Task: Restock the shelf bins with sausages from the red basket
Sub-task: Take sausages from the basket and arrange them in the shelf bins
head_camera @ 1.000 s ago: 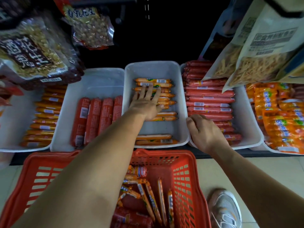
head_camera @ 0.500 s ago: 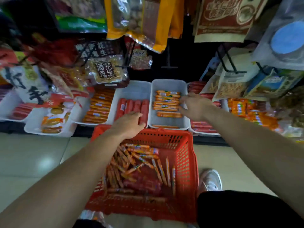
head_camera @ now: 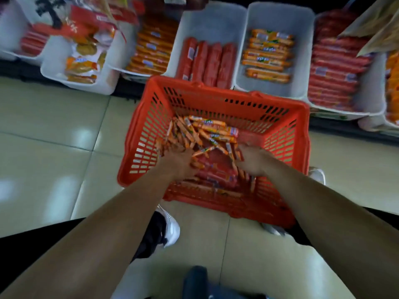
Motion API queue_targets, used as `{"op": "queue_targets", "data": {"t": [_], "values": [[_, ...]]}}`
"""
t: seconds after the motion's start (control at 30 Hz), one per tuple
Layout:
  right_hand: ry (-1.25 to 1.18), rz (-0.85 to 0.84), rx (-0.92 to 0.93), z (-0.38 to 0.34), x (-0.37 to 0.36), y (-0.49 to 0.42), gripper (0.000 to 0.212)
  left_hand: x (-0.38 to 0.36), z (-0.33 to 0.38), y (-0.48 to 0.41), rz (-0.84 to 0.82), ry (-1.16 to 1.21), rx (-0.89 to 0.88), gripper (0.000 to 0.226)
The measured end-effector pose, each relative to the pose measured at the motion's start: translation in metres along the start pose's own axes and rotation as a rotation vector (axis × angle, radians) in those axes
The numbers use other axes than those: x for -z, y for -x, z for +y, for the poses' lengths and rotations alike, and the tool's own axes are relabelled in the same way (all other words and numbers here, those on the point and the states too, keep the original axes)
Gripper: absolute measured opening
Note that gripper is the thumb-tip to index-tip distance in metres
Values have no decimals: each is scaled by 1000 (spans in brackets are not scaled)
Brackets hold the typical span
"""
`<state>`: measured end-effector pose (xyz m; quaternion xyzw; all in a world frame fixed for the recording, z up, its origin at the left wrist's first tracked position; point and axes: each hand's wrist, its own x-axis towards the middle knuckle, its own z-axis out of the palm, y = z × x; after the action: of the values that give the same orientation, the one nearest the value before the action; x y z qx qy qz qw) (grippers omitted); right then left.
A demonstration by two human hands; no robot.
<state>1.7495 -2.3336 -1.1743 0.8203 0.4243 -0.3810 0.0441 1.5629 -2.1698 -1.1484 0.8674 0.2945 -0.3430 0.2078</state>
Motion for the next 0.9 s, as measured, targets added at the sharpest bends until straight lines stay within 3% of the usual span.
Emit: {"op": "queue_targets", "data": {"t": [0.2,0.33,0.43,0.63,0.8,0.9], "values": [[-178,-105,-16,-3,-50,-38,72,-23,-18,-40,-68,91,-50,67],[-202,83,-9,-6,-64,-61,70,-30,-19,-64,-10,56,-23,75],[-250,92,0,-12,-67,-78,71,-34,-17,-75,47,-53,-54,69],[-375,63,1,-18,-72,-91,48,-39,-13,-83,132,-131,-136,53],[-381,62,-73,-4,-67,-82,36,-34,-12,-86,152,-143,-163,59],[-371,108,-55,1,-61,-76,36,-28,-14,-86,160,-93,-192,40]]}}
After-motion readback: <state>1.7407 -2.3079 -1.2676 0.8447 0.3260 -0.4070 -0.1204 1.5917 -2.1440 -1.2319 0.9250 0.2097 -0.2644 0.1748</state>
